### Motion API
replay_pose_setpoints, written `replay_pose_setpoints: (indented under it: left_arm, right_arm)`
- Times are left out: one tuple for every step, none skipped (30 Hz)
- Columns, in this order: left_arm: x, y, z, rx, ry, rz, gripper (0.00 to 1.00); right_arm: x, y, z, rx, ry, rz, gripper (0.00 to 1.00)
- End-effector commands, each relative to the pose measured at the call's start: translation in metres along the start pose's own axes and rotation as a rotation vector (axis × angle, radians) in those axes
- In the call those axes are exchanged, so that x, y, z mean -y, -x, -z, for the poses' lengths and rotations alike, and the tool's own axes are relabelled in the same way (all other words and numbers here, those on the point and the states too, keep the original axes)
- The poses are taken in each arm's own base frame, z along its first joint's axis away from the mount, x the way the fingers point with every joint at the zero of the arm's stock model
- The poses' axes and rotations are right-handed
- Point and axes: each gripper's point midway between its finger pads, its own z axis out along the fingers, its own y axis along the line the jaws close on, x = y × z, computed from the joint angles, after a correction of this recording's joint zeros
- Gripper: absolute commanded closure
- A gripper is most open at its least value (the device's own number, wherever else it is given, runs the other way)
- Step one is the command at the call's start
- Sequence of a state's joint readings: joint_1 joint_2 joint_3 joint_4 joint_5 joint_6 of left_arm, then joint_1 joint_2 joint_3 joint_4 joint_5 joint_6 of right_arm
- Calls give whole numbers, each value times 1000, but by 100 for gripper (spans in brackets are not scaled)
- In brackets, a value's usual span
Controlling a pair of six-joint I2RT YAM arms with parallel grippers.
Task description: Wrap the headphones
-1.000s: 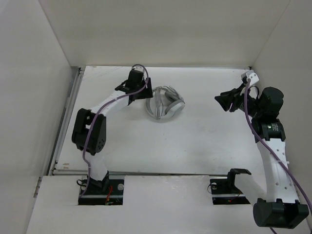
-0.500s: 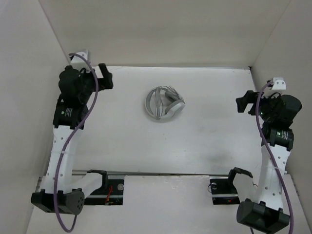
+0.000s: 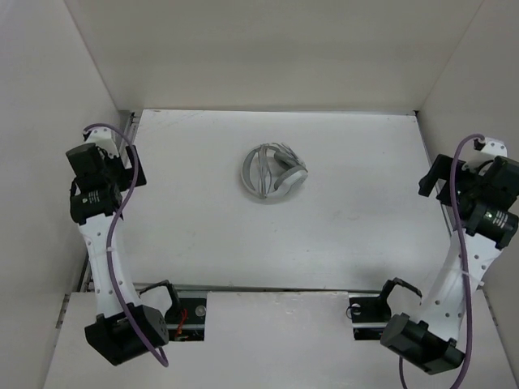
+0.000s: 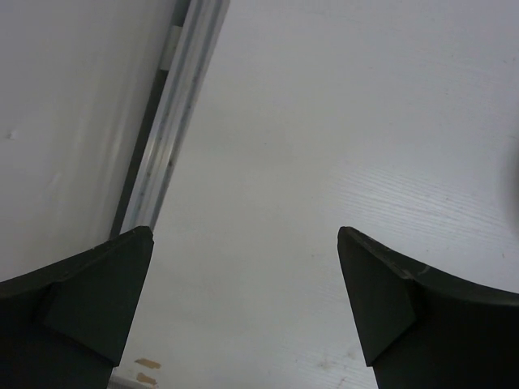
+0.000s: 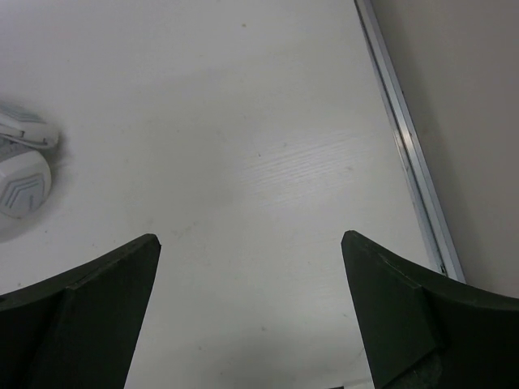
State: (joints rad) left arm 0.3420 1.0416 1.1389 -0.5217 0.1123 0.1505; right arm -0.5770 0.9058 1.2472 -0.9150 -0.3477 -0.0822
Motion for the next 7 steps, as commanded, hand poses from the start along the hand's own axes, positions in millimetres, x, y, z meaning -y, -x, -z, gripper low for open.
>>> replay_pose_setpoints:
  left_arm:
    - [-8, 0, 7, 28, 1, -25, 0]
    - [-10, -2, 5, 18, 5, -21, 0]
    - [-12, -4, 4, 15, 11, -12, 0]
    - [-15, -6, 2, 10, 18, -3, 0]
    - [-20, -9, 0, 3, 32, 2, 0]
    - [-23, -9, -1, 3, 37, 4, 0]
    - [-24, -9, -2, 4, 41, 7, 0]
  right_arm:
    - [9, 2, 28, 30, -81, 9, 0]
    - [11, 7, 31, 78, -95, 30, 0]
    - [14, 9, 33, 105, -111, 56, 0]
    - [16, 9, 34, 120, -121, 68, 0]
    - [15, 9, 35, 140, -126, 66, 0]
    - [16, 8, 34, 148, -132, 61, 0]
    - [19, 6, 34, 151, -143, 46, 0]
